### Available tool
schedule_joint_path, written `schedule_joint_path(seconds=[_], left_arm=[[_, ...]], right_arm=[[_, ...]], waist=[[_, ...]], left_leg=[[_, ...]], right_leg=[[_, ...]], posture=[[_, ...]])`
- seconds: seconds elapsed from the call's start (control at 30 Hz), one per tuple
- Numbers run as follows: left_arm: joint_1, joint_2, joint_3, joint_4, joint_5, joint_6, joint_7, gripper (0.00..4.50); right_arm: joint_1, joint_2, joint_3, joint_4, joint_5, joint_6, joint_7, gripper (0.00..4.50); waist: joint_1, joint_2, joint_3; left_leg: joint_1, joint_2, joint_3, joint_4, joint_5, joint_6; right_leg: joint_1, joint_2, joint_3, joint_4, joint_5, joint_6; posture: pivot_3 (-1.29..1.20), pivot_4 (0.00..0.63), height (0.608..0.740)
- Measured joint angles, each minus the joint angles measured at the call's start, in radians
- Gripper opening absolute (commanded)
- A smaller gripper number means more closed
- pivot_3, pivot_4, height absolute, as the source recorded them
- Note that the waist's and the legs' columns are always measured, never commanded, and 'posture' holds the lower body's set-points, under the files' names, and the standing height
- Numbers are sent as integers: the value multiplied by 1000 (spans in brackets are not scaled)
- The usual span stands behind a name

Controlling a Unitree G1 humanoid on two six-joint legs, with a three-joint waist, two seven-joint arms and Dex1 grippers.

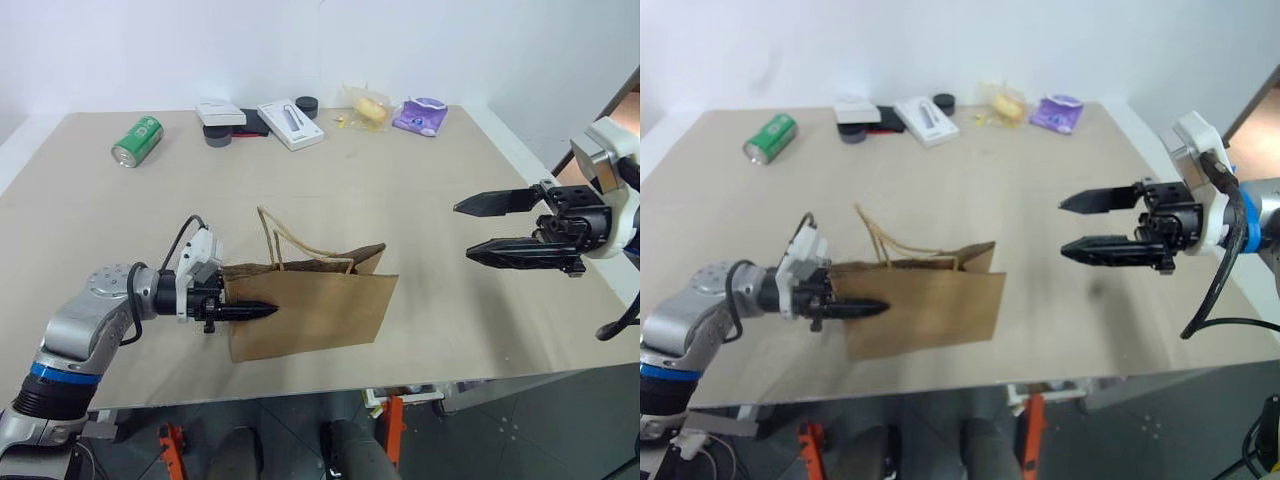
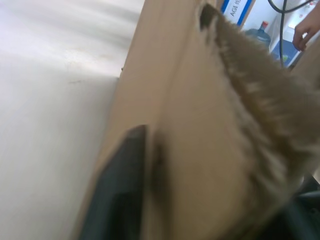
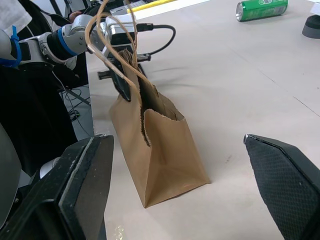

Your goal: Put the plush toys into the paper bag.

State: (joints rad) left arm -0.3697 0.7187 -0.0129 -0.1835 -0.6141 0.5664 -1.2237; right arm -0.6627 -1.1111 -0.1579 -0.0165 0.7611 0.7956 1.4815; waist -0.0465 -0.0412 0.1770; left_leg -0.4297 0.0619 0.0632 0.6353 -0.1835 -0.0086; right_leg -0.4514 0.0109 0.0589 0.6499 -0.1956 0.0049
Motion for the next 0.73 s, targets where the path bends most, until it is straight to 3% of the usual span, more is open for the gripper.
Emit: schedule_joint_path(seconds=[0.1,0.23,0.33,0.53,0.73], left_arm=[[19,52,88,-73,-102,100,30,4460],[27,140,238,-128,-257,246,72,4460],[-51,181,361,-45,-332,314,144,4460],[-59,252,340,247,-78,119,188,4460],[-38,250,301,410,38,-13,132,4460]], right_arm=[[-2,1,0,-3,9,9,0,4500],[-3,1,0,-1,15,17,-1,4500],[-9,12,0,10,17,36,-32,4500],[-18,98,48,153,-140,-41,-202,4500],[-19,165,74,251,-245,-97,-307,4500]], waist=[[-1,0,0],[-1,1,1],[0,2,2],[-2,2,1],[2,2,2]], left_leg=[[0,1,0,0,0,0],[0,1,-1,0,0,0],[1,0,-1,1,0,0],[4,0,3,1,0,0],[-8,0,3,0,-1,-1]], right_leg=[[-1,0,0,0,0,0],[-1,0,-1,1,0,-1],[0,0,-2,1,0,0],[2,0,1,1,0,0],[-9,0,1,1,2,5]], posture=[[0,150,740],[0,150,740],[0,150,740],[0,150,740],[0,150,740]])
